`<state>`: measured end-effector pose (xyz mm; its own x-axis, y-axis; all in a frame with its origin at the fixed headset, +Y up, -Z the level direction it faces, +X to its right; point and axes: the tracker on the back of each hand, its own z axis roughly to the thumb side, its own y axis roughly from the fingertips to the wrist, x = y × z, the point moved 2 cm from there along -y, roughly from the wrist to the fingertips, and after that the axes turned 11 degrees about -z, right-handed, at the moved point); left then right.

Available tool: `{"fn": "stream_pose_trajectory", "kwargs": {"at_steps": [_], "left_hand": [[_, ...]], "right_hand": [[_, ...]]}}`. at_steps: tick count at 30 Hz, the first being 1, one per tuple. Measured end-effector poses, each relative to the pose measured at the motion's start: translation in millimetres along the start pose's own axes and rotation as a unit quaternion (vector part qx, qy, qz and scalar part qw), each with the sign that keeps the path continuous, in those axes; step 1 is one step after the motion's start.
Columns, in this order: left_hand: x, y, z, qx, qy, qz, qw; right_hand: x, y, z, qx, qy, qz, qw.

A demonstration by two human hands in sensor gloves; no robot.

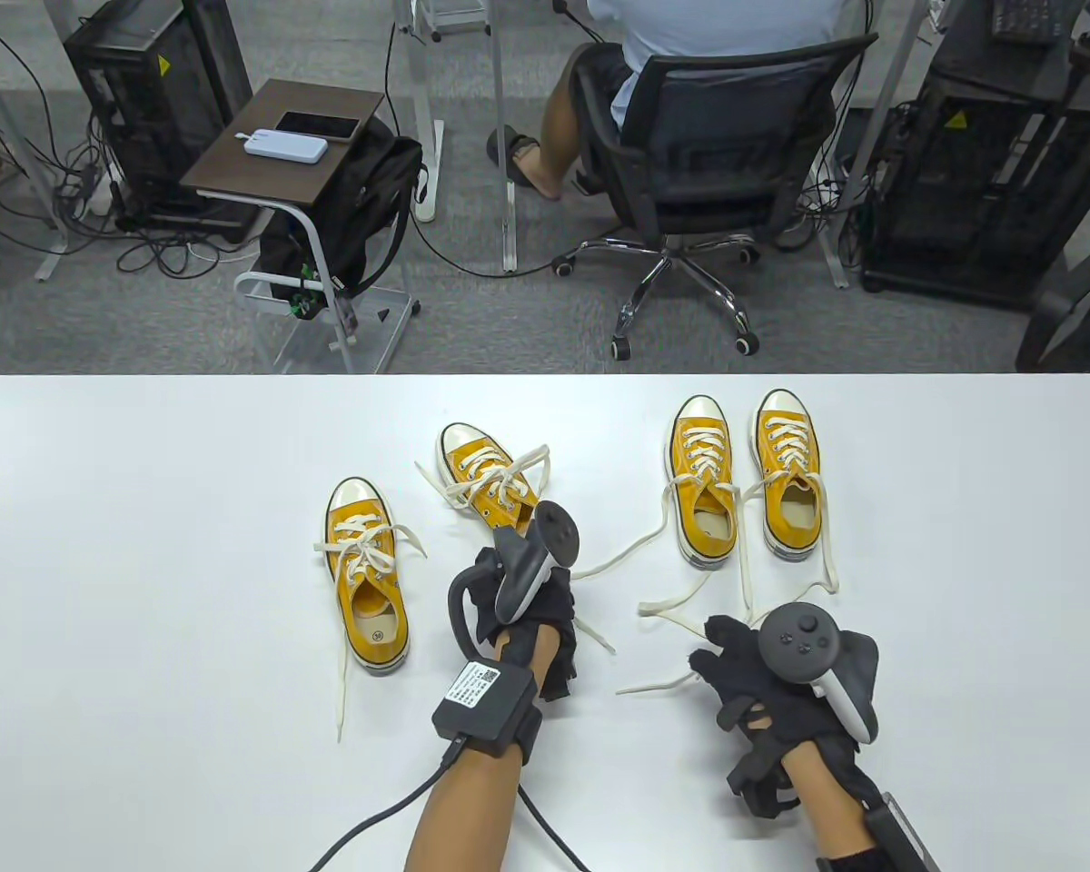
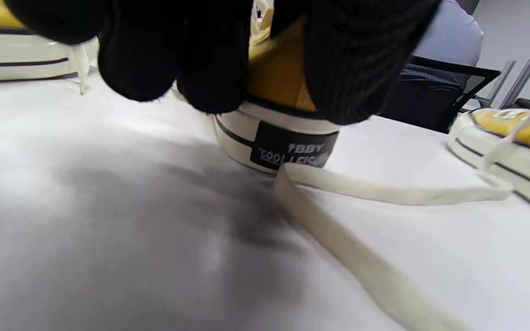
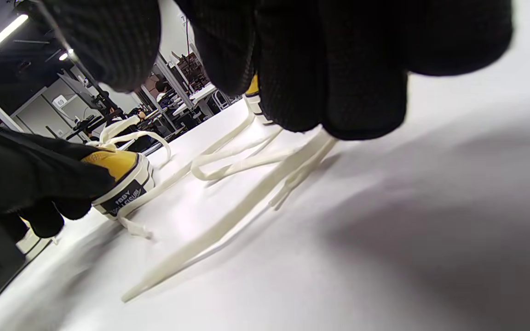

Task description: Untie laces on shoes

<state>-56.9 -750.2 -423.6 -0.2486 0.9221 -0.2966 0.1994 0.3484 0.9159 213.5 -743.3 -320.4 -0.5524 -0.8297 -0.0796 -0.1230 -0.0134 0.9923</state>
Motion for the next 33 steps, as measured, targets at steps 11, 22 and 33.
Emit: {"fn": "stream_pose_trajectory", "kwargs": {"at_steps": [11, 22, 33], "left_hand": [[43.4, 41.4, -12.2, -0.077, 0.049, 0.068, 0.994], [95.0, 152.4, -39.6, -0.195, 0.086, 0.074, 0.974], [82.9, 231.2, -40.4, -0.284, 0.026, 0.072, 0.956]], "right_hand": [[-0.3, -0.4, -0.9, 0.002, -0.007, 0.006, 1.0], [-2.5, -0.6, -0.9, -0.002, -0.009, -0.003, 1.0], [-6.2, -0.8, -3.1, 0.002, -0.017, -0.008, 1.0]]}}
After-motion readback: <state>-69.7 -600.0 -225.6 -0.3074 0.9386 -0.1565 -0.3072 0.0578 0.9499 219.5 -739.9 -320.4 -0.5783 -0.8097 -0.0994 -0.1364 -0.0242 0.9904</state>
